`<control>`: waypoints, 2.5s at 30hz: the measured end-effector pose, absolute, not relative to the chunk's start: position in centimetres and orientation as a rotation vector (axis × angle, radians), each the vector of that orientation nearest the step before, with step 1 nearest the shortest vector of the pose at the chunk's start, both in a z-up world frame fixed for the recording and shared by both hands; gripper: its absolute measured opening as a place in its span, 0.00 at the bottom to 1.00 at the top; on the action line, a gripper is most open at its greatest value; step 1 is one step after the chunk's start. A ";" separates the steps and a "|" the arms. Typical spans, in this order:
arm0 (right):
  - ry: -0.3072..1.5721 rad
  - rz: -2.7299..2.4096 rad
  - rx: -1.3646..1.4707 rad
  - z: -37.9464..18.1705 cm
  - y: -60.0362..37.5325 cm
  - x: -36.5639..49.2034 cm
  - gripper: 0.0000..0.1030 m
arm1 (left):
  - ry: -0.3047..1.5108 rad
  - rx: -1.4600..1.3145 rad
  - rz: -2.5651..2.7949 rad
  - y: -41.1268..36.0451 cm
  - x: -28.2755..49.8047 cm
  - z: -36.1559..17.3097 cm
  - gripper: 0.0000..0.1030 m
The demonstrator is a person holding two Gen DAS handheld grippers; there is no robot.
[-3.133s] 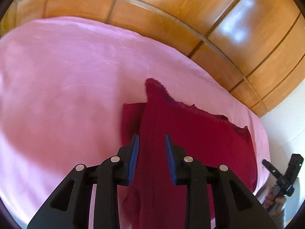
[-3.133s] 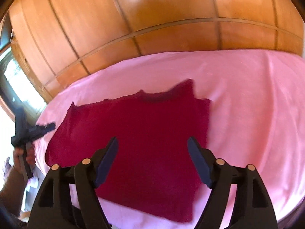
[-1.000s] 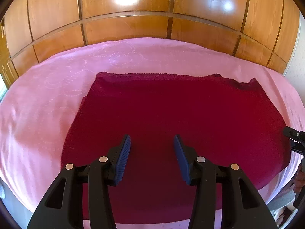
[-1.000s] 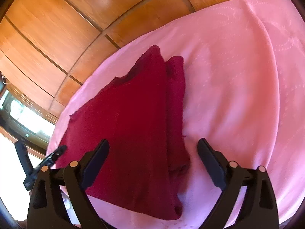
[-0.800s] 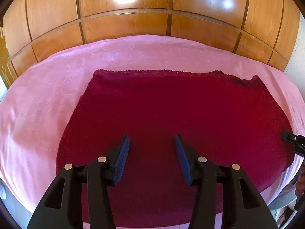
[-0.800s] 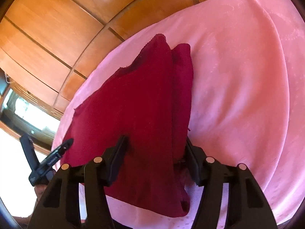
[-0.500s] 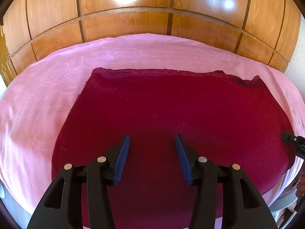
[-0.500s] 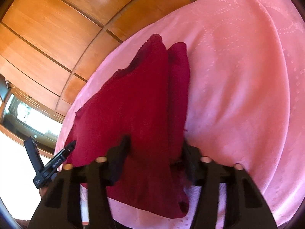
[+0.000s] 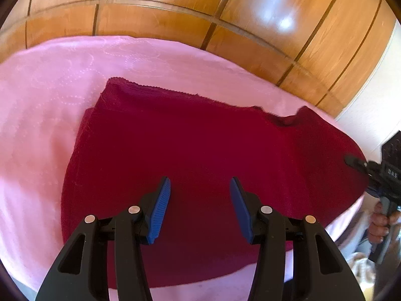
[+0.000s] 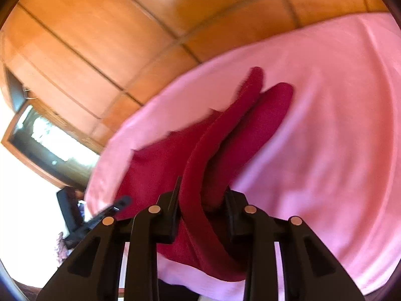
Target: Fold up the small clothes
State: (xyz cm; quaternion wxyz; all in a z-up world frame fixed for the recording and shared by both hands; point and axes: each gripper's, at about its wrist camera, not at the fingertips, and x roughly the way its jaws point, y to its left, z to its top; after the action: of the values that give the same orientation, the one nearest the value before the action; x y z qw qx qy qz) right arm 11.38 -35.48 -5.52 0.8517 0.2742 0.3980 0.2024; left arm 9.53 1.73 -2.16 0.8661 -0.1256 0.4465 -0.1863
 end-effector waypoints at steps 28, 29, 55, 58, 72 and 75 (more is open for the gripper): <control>0.881 1.028 0.185 -6.7 -8.4 13.5 0.63 | 0.971 -0.687 -0.444 13.6 12.1 -0.3 0.55; 0.879 1.031 0.203 -6.5 -9.3 13.0 0.63 | 0.994 -0.676 -0.450 13.2 12.7 -0.5 0.55; 0.940 0.836 0.062 -11.5 -11.9 9.7 0.63 | 1.019 -0.168 -0.182 8.9 11.6 -2.0 0.25; 0.944 0.855 0.059 -10.3 -12.9 9.9 0.63 | 0.955 -0.077 -0.129 8.3 10.3 -0.7 0.31; 0.779 0.569 0.136 -4.9 -13.5 19.8 0.63 | 0.856 -0.002 -0.005 7.2 10.0 -1.1 0.46; 0.857 0.552 0.112 -7.2 -11.9 22.2 0.63 | 0.893 -0.029 -0.005 7.8 10.4 -3.3 0.46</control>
State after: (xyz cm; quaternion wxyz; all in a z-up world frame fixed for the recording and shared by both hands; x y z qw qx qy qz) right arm 22.17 -11.94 -7.24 0.8714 0.0535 0.4099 0.2640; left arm 10.43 7.84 -3.31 0.9018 -0.0142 0.4320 -0.0023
